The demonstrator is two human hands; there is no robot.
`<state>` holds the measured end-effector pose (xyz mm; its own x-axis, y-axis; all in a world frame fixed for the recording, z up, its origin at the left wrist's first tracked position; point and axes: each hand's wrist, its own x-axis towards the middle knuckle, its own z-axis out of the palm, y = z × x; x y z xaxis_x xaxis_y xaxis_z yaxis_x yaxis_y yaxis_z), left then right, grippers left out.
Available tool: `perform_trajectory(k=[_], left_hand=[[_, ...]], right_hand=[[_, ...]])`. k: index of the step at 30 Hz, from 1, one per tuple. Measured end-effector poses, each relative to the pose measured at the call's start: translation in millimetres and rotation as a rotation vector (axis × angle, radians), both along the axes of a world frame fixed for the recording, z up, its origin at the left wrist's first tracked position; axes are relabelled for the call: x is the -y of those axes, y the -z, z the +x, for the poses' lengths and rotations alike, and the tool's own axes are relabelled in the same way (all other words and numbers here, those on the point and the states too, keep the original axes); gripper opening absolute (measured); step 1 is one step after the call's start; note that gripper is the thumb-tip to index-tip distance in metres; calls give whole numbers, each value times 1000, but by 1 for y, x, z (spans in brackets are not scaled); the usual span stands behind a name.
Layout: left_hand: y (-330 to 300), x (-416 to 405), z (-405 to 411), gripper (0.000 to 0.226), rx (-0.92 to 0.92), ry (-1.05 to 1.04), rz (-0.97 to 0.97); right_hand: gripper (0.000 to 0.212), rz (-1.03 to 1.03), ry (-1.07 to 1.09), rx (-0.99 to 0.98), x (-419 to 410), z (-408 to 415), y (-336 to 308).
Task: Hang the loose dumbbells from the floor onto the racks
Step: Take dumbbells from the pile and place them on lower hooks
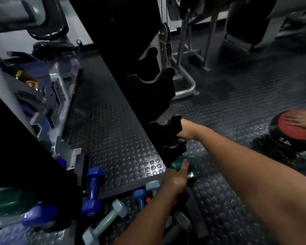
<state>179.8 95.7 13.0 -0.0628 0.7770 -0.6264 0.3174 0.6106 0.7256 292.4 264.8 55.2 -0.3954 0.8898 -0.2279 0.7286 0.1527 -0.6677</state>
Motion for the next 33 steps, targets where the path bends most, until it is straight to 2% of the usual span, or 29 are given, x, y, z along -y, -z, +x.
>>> perform_trajectory(k=[3,5,8,16,19,23,28,31,33], left_hand=[[6,5,2,47,215,-70,-42],[7,9,0,49,378,-113,-101],[12,11,0,55,496,-159,-74],[15,17,15,46,466,-232,57],[9,13,24,49,431,-208,111],[-2,9,33,61,445,-163,116],[-18,15,42,81,424,-71,167],[-33,21,45,96,405,-78,177],[-46,23,41,75,418,-81,214]], right_hand=[[36,-60,25,-75,0,6,21],[41,-84,58,-138,0,7,25],[53,-68,100,-158,-1,5,23],[49,-76,105,-195,-5,15,27],[40,-130,91,-282,-6,28,17],[44,-192,136,-400,-4,57,-5],[44,-123,204,-346,8,94,-40],[43,-96,210,-395,16,104,-60],[44,-49,214,-423,19,106,-73]])
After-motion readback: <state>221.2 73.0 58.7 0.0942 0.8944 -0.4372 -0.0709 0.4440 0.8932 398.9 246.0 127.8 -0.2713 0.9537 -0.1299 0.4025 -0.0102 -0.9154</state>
